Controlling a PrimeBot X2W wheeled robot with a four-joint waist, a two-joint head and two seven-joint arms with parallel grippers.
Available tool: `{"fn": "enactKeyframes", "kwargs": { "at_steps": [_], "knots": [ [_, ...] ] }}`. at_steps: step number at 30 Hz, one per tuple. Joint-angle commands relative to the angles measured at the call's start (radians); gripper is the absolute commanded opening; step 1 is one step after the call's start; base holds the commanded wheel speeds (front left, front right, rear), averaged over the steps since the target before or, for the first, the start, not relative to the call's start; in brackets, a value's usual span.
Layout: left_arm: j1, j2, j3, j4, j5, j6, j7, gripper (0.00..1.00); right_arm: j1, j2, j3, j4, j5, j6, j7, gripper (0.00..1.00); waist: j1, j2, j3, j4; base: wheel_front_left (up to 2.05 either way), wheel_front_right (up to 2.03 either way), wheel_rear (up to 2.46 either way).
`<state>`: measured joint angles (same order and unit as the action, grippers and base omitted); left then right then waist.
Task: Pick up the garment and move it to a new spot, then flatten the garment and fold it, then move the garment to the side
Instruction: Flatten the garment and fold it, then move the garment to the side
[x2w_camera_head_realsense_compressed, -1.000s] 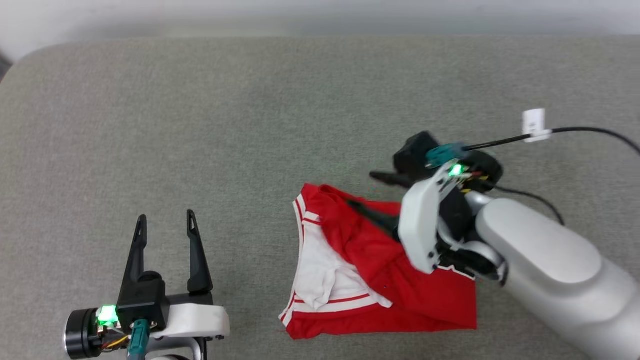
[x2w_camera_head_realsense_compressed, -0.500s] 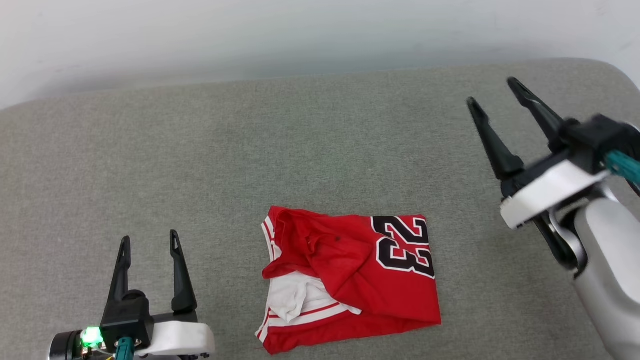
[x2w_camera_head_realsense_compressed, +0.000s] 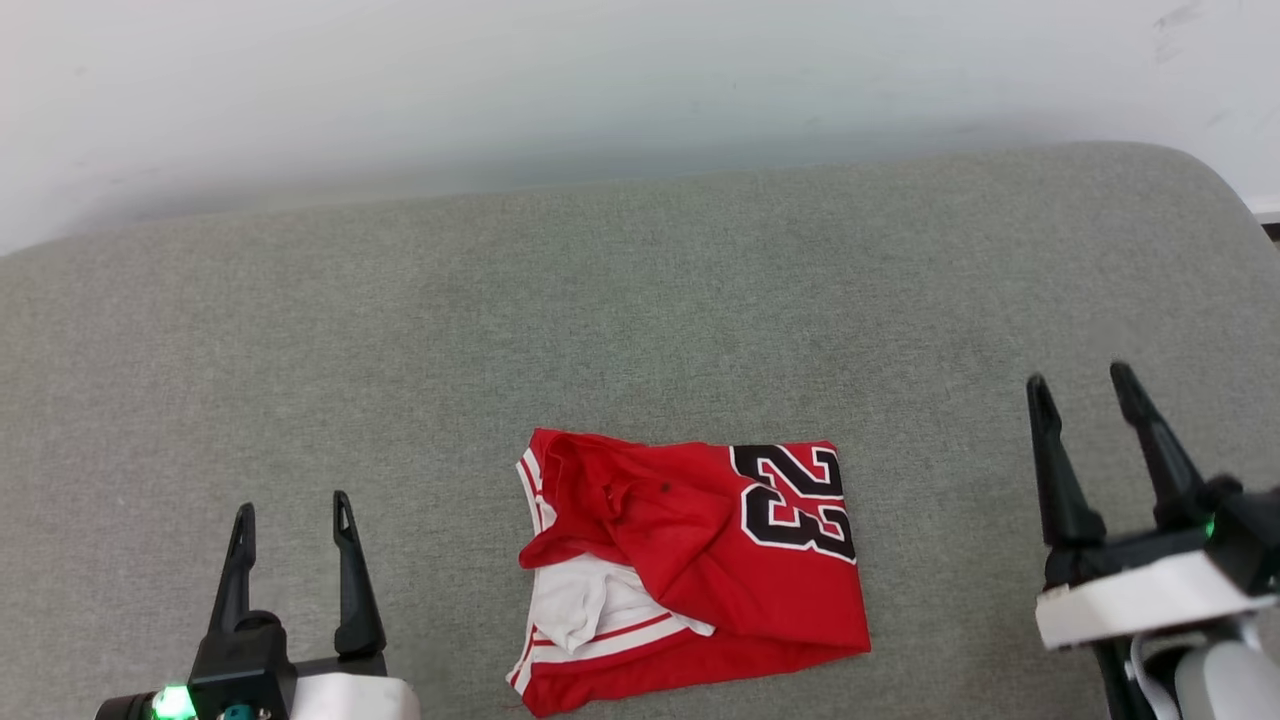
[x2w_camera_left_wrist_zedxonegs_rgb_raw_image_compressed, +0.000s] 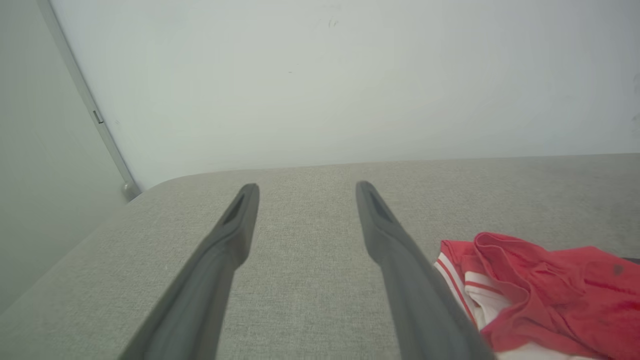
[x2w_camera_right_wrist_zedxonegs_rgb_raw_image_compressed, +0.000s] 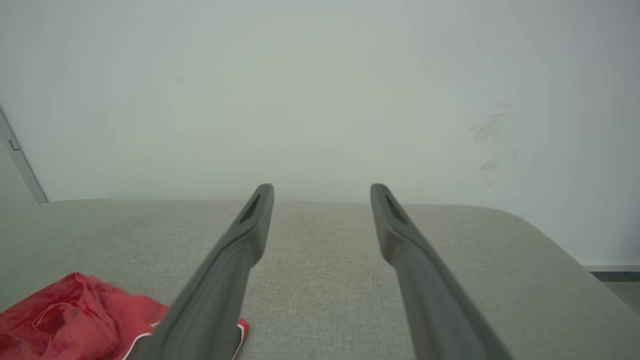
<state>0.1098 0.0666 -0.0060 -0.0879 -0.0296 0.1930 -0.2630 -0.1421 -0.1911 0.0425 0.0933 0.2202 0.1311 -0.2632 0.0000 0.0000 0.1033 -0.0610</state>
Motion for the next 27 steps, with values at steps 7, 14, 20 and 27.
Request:
{"fn": "enactKeyframes", "kwargs": {
  "at_steps": [7,14,20,27],
  "knots": [
    [0.037,-0.004,0.011,-0.013,-0.007,-0.017,-0.002,1.0,0.147,0.064,-0.043,-0.059,-0.016,-0.001,-0.001,1.0,0.0,0.0,-0.016,0.005,0.0,0.0,0.0],
    [0.036,-0.006,0.023,-0.005,-0.002,-0.033,-0.002,1.0,0.091,0.045,-0.078,-0.098,-0.028,-0.001,-0.002,1.0,0.0,0.0,-0.011,0.01,0.0,0.0,0.0],
    [0.015,-0.008,0.023,0.004,0.002,-0.04,-0.002,1.0,-0.083,-0.05,-0.064,-0.122,-0.011,-0.001,0.021,1.0,0.0,0.0,0.002,0.013,0.0,0.0,0.0],
    [-0.006,-0.01,0.021,0.013,0.003,-0.051,-0.002,1.0,-0.267,-0.257,0.157,-0.063,0.241,-0.001,0.438,1.0,0.0,0.0,0.021,0.02,0.0,0.0,0.0]
  ]
}}
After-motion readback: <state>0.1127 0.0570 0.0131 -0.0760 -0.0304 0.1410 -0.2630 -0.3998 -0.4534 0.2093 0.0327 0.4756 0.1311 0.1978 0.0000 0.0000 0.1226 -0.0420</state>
